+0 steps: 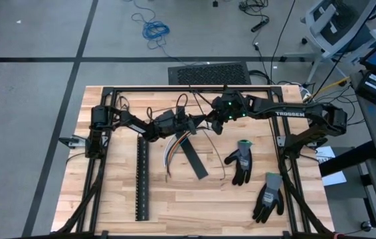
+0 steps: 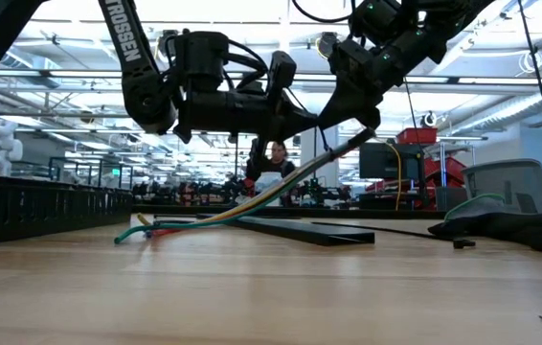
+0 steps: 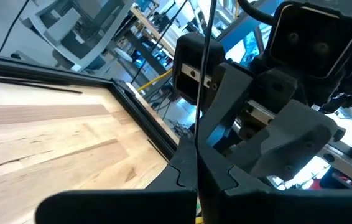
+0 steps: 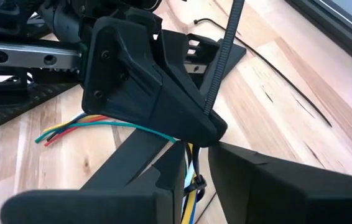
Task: Ziptie cables
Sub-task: Wrap the black zip tie on the cables
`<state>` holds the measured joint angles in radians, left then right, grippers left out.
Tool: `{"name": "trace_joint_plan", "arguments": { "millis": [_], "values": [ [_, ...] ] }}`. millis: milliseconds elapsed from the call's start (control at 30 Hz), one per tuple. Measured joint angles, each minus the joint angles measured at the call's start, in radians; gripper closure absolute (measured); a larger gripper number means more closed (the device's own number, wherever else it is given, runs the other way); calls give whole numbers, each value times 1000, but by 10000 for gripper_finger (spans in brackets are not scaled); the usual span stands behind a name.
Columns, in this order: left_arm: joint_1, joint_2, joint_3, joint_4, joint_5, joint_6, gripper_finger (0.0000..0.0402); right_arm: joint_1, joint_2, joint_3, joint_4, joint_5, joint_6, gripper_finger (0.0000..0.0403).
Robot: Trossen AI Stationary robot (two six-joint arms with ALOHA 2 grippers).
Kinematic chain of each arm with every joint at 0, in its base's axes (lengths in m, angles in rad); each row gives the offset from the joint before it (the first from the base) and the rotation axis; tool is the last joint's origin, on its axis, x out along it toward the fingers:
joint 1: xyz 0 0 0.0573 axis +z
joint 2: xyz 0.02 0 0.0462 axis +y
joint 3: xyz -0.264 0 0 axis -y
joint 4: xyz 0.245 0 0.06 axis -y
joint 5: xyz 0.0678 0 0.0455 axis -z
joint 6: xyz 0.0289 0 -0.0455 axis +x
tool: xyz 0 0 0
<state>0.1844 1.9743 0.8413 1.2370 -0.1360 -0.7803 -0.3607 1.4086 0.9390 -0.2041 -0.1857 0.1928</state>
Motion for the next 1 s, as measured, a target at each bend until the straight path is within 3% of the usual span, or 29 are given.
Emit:
{"name": "trace_joint_plan", "arguments": {
  "millis": [367,467,600,1000],
  "values": [
    [-3,1,-1,35,-8,-34,402,0,15,2,18,-2,0,325],
    [-3,1,-1,37,-11,-34,402,0,15,2,22,5,-4,341],
    [-2,1,-1,38,-11,-33,402,0,16,2,22,0,-7,394],
    [19,2,-1,41,1,-26,402,0,16,2,22,1,2,399]
  ]
}}
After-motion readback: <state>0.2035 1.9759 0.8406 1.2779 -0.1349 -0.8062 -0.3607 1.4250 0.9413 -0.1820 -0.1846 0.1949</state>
